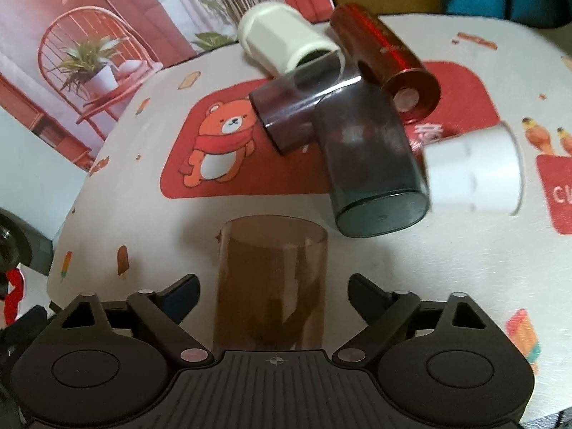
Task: Flip cup upright
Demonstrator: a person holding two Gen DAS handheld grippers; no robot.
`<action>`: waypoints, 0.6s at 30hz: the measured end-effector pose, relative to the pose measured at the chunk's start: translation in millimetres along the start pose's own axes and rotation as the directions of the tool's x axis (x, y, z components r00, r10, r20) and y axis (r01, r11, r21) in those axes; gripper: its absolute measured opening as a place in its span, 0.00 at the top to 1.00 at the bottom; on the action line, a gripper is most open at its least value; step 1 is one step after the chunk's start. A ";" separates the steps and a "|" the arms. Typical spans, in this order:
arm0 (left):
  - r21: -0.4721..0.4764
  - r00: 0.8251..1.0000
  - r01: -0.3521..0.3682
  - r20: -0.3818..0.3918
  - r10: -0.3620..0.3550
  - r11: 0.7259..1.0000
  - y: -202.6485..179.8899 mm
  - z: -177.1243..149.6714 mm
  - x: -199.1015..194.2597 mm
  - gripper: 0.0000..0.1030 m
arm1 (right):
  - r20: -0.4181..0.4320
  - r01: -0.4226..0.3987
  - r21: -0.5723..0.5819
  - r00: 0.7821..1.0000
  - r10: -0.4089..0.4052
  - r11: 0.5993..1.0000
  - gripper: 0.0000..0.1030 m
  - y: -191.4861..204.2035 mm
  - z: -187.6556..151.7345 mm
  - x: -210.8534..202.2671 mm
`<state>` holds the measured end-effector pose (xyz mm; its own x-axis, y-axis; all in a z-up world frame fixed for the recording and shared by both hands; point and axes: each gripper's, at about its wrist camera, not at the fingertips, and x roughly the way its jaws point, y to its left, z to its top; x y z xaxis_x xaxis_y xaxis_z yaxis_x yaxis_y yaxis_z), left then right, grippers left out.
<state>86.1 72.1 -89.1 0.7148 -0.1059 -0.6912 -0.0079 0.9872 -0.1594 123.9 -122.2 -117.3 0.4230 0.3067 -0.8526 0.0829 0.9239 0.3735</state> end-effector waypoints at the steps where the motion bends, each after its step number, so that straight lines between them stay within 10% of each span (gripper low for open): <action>1: 0.010 1.000 -0.001 0.001 0.001 1.000 -1.3 -1.5 -0.7 0.00 | -0.006 -0.004 0.004 1.000 0.004 1.000 0.23 0.0 0.8 2.5; 4: 0.018 1.000 -0.009 0.012 0.009 1.000 -1.6 -3.6 -3.9 0.00 | -0.017 -0.015 0.012 1.000 0.015 1.000 0.38 -0.3 1.9 8.8; 18: 0.004 0.999 -0.036 0.001 0.036 0.999 -12.8 -4.7 -10.0 0.00 | 0.106 -0.029 -0.116 0.993 0.041 0.993 0.38 -19.7 -57.1 -69.6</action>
<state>75.8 60.0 -83.4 0.7150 -0.0701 -0.6956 -0.0305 0.9909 -0.1312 41.3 -148.7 -86.2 0.5197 0.3186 -0.7927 -0.0343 0.9349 0.3533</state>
